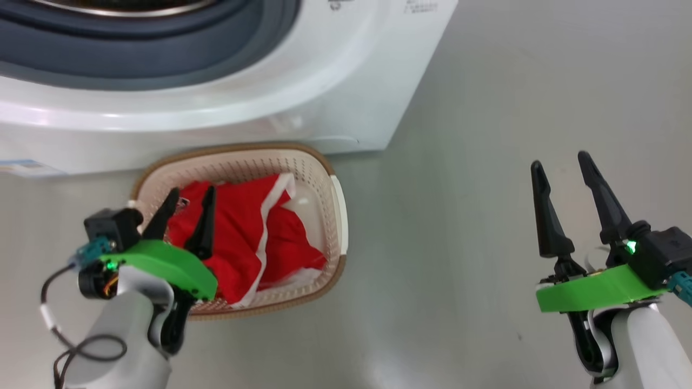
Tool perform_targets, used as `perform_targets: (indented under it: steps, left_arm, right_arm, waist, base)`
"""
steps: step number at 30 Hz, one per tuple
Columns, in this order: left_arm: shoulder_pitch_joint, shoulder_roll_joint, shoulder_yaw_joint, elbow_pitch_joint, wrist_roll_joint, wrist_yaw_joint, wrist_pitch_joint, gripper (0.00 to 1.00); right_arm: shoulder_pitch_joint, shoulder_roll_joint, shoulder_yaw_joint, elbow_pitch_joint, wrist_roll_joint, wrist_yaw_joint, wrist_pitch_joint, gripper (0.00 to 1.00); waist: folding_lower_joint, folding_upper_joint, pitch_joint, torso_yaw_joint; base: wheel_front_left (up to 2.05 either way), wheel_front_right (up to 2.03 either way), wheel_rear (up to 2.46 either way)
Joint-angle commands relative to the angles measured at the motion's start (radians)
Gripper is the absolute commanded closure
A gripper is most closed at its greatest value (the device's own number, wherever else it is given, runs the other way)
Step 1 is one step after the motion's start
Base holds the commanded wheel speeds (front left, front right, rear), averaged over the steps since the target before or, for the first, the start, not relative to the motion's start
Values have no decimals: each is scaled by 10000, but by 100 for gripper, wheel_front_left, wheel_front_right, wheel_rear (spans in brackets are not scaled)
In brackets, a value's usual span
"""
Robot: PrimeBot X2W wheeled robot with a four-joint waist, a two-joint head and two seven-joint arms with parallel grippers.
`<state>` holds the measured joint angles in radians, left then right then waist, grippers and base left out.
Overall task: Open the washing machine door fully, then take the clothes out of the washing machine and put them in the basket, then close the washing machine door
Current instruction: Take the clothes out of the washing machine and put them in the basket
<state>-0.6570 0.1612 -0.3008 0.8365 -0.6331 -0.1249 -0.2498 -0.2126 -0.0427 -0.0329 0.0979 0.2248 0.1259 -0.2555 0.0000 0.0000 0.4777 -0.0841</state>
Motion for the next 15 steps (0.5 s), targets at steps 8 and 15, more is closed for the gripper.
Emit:
perform_targets:
  steps: [8, 15]
  left_arm:
    - [1765, 611, 1156, -3033, 713, 403, -119, 0]
    - [2990, 813, 1621, -4810, 952, 833, -119, 0]
  right_arm:
    - [356, -75, -360, 11, -416, 48, -63, 0]
    - [649, -75, -628, 12, -701, 48, -63, 0]
  waist:
    - [0, 0, -1611, 571]
    - [0, 0, -2458, 574]
  base:
    - [0, 0, 0]
    - [0, 0, 0]
